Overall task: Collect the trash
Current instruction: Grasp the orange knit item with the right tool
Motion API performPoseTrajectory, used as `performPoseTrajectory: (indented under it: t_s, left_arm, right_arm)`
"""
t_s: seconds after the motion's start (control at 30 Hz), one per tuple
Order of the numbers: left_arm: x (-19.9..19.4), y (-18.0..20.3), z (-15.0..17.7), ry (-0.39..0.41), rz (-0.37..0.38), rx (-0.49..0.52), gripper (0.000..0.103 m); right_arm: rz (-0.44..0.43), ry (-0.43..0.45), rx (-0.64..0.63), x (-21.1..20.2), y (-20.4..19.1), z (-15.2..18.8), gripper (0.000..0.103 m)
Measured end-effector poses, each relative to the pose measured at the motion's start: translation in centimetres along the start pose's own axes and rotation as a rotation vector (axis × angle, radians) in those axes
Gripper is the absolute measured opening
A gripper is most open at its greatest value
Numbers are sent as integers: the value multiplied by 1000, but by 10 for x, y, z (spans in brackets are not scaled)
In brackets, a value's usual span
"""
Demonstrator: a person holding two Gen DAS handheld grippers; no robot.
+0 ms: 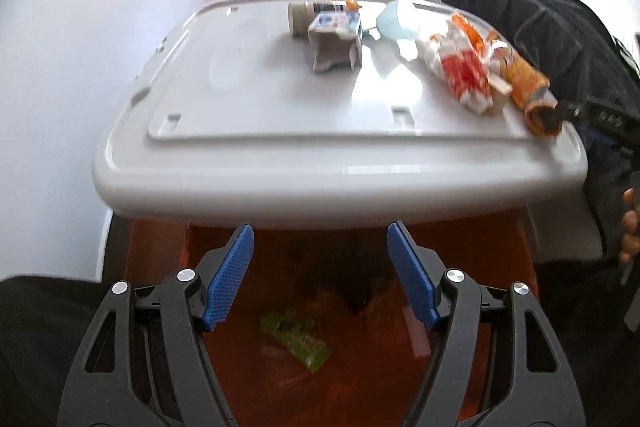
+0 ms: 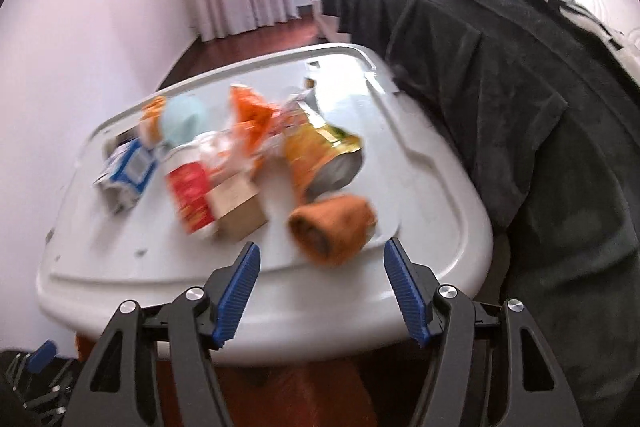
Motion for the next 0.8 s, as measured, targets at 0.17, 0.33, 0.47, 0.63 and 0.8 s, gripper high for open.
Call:
performPoseTrajectory:
  t_s: [0.17,0.33,0.47,0.63,0.8]
  left_arm:
    - [6,4,-13,18,-13,0,68]
    - [17,4,-12,0,-14,4,68]
    - [25,2,-12,-23,-21,-3,68]
    - [28,1,-19,-32,-16,-19,68]
    - [21,4,-48,22,-29,-19,68]
  right_arm:
    - [10,-62,40,33,12,-15,63]
    - [17,-78,38,57,9,-30,64]
    - [37,-72,-14,61,-2,-33,34]
    - [-16,-98,9,50,-3,-23,28]
    - [-145,-20,22,7,-5,-7,28]
Point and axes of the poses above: each gripper's, at about its wrist camera, not at the fingertips, and x roughly the way its jaws point, y to its right, z to its underside, the point moved 4 cm from there along x, roughly the way its jaws point, and after that the axes turned 12 degrees about -y, right-handed, at the moved point
